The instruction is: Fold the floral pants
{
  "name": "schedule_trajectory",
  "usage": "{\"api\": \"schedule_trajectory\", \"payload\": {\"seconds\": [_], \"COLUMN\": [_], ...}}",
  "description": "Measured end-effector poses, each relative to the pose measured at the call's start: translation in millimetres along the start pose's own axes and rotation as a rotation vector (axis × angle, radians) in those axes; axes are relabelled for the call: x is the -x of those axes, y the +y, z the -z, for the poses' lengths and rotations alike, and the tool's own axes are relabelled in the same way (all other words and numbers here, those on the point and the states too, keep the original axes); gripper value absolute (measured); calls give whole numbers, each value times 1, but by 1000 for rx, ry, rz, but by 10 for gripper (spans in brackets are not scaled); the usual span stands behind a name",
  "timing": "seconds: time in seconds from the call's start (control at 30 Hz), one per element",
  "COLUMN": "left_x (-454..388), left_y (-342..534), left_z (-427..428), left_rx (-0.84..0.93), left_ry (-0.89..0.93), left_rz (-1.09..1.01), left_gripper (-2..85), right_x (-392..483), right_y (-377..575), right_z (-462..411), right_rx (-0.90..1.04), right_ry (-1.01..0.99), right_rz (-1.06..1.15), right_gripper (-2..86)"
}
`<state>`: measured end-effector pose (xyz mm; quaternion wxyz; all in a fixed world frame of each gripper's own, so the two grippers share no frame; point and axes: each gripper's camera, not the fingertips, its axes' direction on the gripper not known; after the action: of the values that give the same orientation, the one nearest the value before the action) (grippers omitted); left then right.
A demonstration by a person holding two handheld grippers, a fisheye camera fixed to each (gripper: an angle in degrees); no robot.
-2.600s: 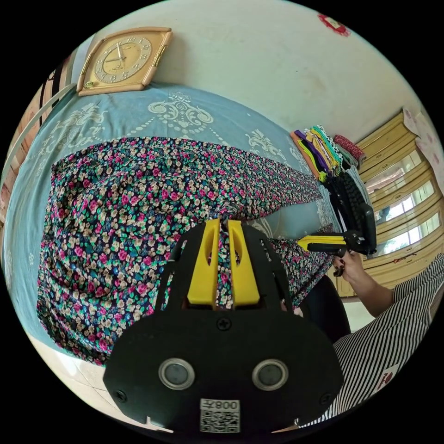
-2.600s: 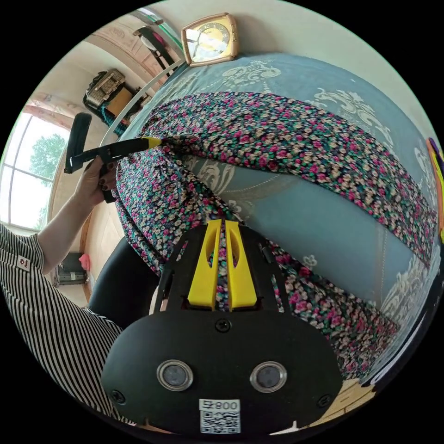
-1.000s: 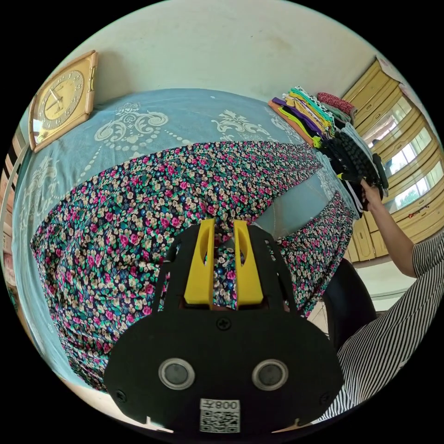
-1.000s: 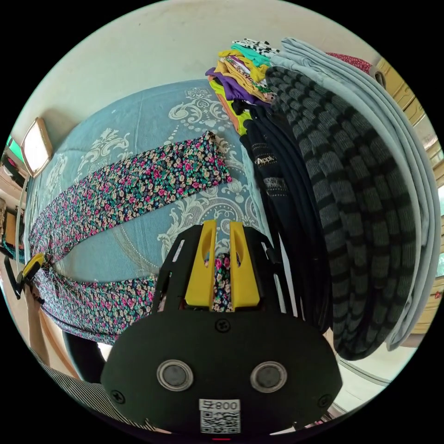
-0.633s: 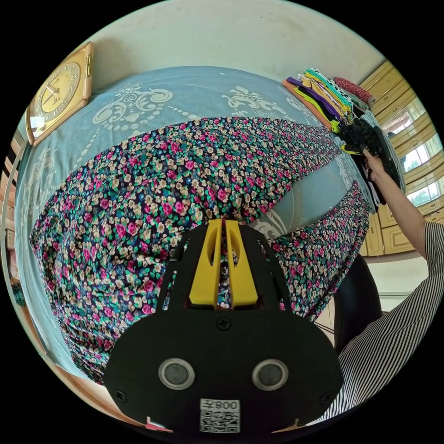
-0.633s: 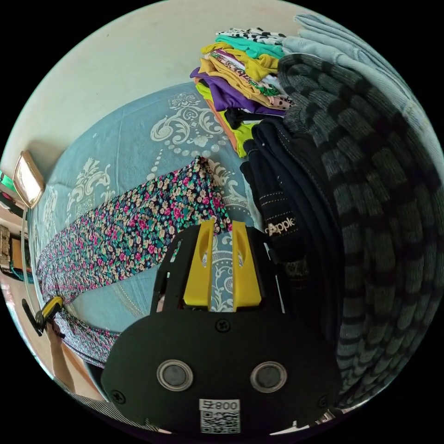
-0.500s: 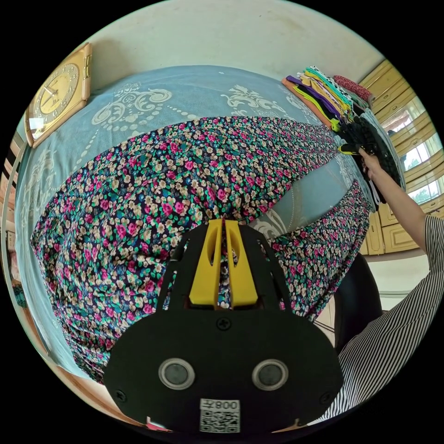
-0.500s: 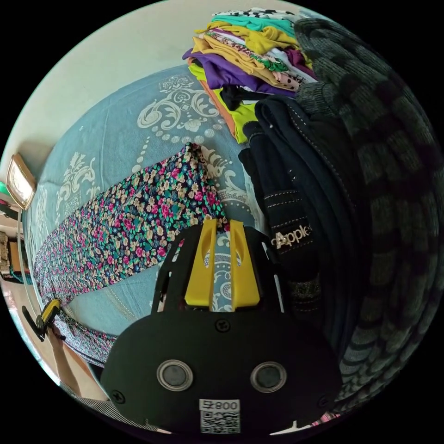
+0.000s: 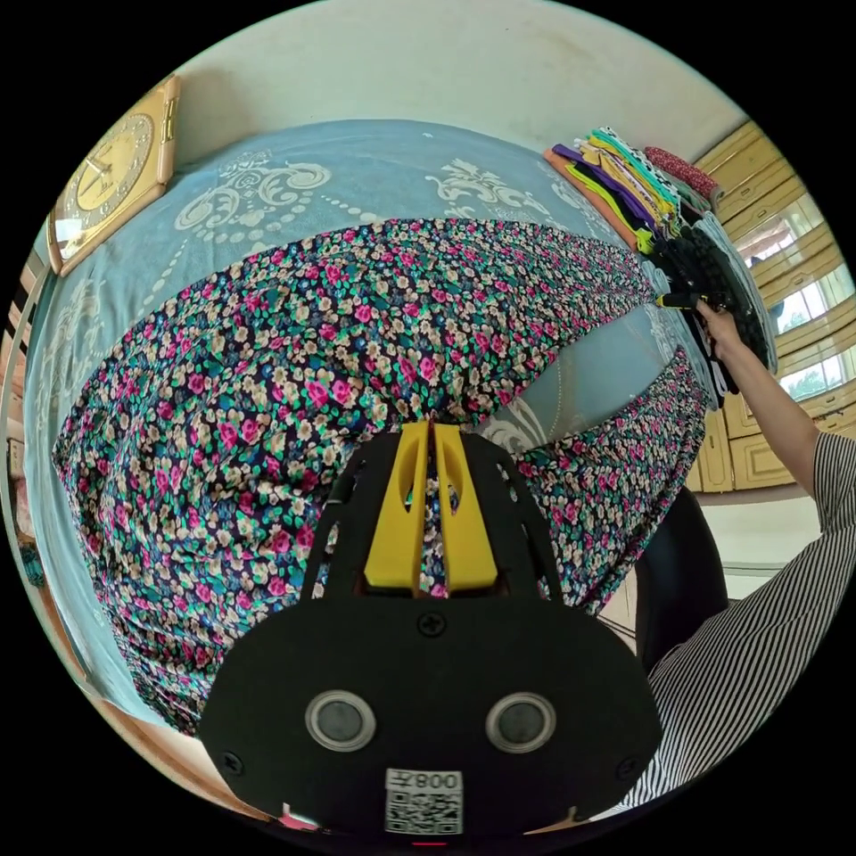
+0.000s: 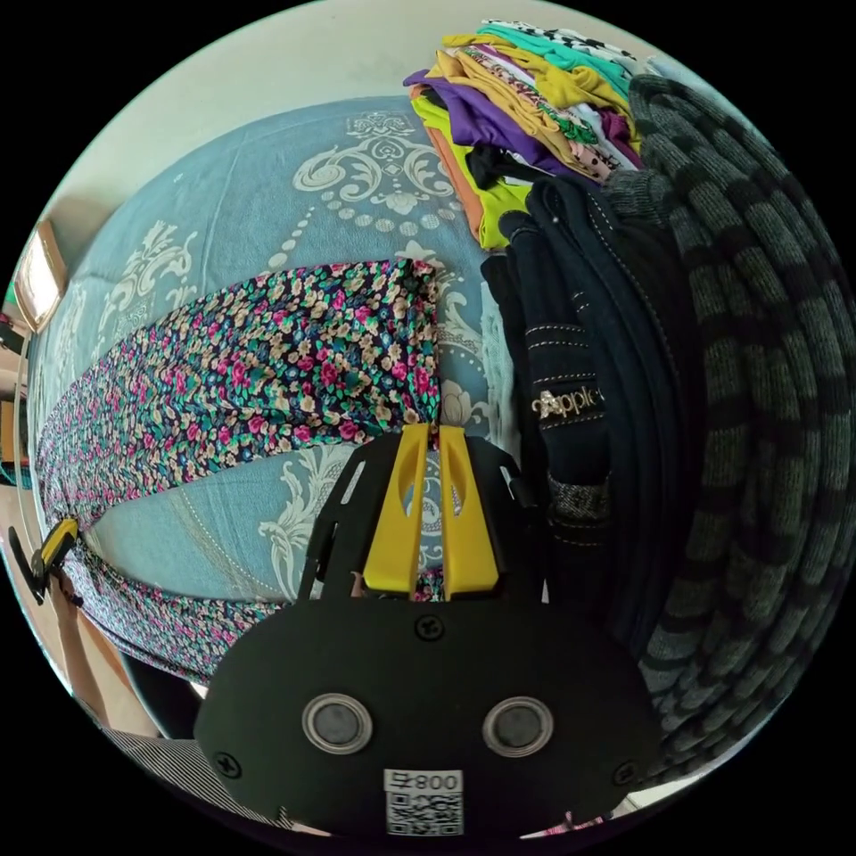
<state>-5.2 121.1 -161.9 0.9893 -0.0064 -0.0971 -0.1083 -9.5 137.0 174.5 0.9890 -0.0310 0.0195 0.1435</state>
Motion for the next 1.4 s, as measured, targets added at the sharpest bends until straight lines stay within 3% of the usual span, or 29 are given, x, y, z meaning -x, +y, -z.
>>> {"api": "schedule_trajectory", "payload": {"seconds": [0.27,0.43,0.57,0.67,0.73,0.97,1.2,1.33,1.4], "left_x": [41,104,169,205,217,211,226,238,239], "left_y": [47,92,116,122,124,113,68,36,32], "left_z": [84,133,165,166,161,205,222,209,210], "left_rx": [-202,-264,-316,-265,-208,-327,-321,-143,-157], "left_ry": [78,-55,-109,-130,-129,-138,-118,-171,-171], "left_rz": [124,355,560,668,696,601,515,513,500], "left_gripper": [55,57,47,35,28,21,25,24,22], "right_x": [37,69,131,211,266,426,465,488,495], "right_y": [0,20,33,38,40,50,64,65,63], "right_z": [27,40,50,61,66,57,56,59,60], "right_rx": [-43,-77,-107,-145,-155,-151,-248,-248,-249], "right_ry": [56,59,-145,-361,-393,-206,-147,-92,-119], "right_rz": [17,34,160,408,543,878,889,886,868], "right_gripper": [13,2,1,1,1,2,2,1,1]}}
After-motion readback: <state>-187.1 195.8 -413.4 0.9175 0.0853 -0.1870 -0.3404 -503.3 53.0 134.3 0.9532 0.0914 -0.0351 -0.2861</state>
